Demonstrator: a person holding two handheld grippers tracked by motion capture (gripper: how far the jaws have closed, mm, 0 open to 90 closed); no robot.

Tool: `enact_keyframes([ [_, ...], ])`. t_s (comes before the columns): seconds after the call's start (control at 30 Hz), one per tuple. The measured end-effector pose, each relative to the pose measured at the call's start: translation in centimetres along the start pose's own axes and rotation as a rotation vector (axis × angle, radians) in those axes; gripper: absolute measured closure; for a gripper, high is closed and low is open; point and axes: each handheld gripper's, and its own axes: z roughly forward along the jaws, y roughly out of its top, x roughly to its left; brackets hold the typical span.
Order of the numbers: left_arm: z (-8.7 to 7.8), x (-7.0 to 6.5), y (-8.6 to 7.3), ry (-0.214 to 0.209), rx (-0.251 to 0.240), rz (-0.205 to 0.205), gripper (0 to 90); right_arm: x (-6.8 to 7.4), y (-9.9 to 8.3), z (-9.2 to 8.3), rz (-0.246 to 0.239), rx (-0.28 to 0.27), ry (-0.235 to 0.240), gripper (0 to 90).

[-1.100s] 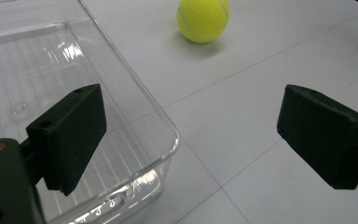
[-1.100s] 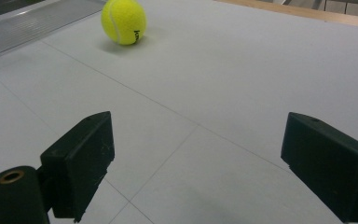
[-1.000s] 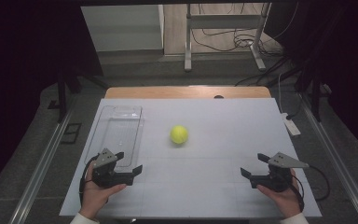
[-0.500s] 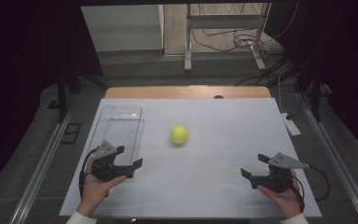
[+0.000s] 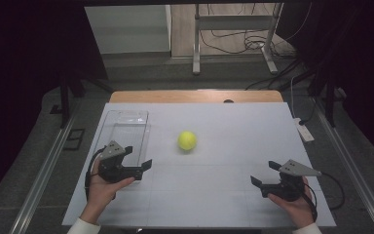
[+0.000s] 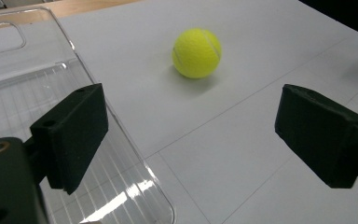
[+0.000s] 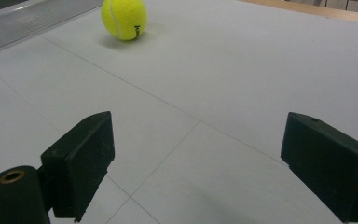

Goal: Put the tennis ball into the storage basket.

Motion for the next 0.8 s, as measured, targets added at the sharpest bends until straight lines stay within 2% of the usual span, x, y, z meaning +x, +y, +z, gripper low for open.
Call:
enact_keyframes([
  [0.53,0.6,-0.1,1.6,-0.018,0.0,0.025,11.2,-0.1,-0.1,0.0,-0.002,0.003,0.001,10.3],
  [0.8,1.0,0.0,2.3,-0.028,0.004,0.025,11.1,-0.1,-0.2,0.0,-0.002,0.005,0.0,10.3],
])
